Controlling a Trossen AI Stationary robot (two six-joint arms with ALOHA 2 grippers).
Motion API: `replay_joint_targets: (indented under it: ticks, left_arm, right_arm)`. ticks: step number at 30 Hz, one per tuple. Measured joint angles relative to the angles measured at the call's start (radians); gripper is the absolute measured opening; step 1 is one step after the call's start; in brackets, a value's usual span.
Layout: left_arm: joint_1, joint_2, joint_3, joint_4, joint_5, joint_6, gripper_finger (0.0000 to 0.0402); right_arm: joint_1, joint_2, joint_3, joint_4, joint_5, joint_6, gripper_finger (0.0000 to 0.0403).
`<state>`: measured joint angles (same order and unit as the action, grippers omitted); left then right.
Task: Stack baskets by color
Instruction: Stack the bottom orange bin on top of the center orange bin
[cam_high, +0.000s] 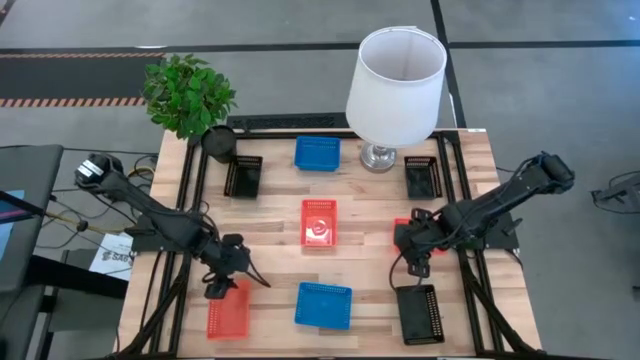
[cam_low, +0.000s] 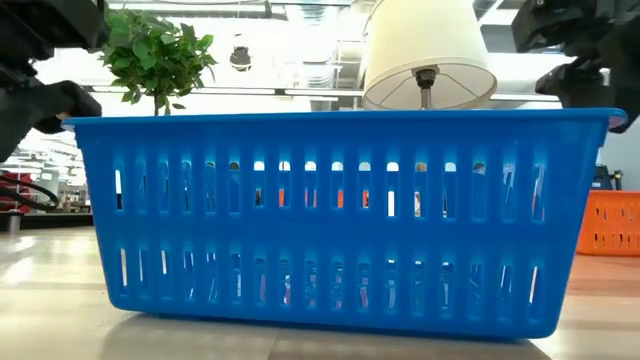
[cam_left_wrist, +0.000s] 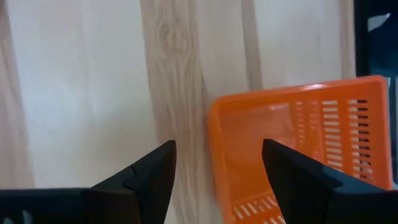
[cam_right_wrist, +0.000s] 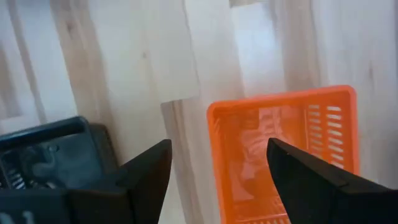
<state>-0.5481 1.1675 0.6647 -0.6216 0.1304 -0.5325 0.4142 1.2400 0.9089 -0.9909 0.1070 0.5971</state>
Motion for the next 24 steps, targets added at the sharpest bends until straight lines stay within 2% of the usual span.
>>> replay_joint_targets:
  ticks: [9,14,18,22,24]
  left_arm:
    - [-0.021,0.221,0.000,0.065,0.001,-0.034,0.0225]
    - [-0.031,0.284,0.000,0.120,0.011,-0.058,0.0213]
    - [-0.038,0.287,0.001,0.135,0.000,-0.110,0.0158]
    - [-0.037,0.286,0.001,0.132,0.026,-0.134,0.0046]
    - [-0.035,0.286,0.002,0.131,0.041,-0.150,0.0015]
  right_arm:
    - [-0.045,0.000,0.000,0.005,0.002,-0.058,0.0285]
    - [-0.077,0.000,0.000,0.004,0.001,-0.130,0.0285]
    - [-0.109,0.000,0.000,0.000,0.001,-0.161,0.0285]
    - [-0.136,0.000,0.000,0.001,0.000,-0.164,0.0285]
    - [-0.142,-0.004,0.000,0.001,0.000,-0.164,0.0285]
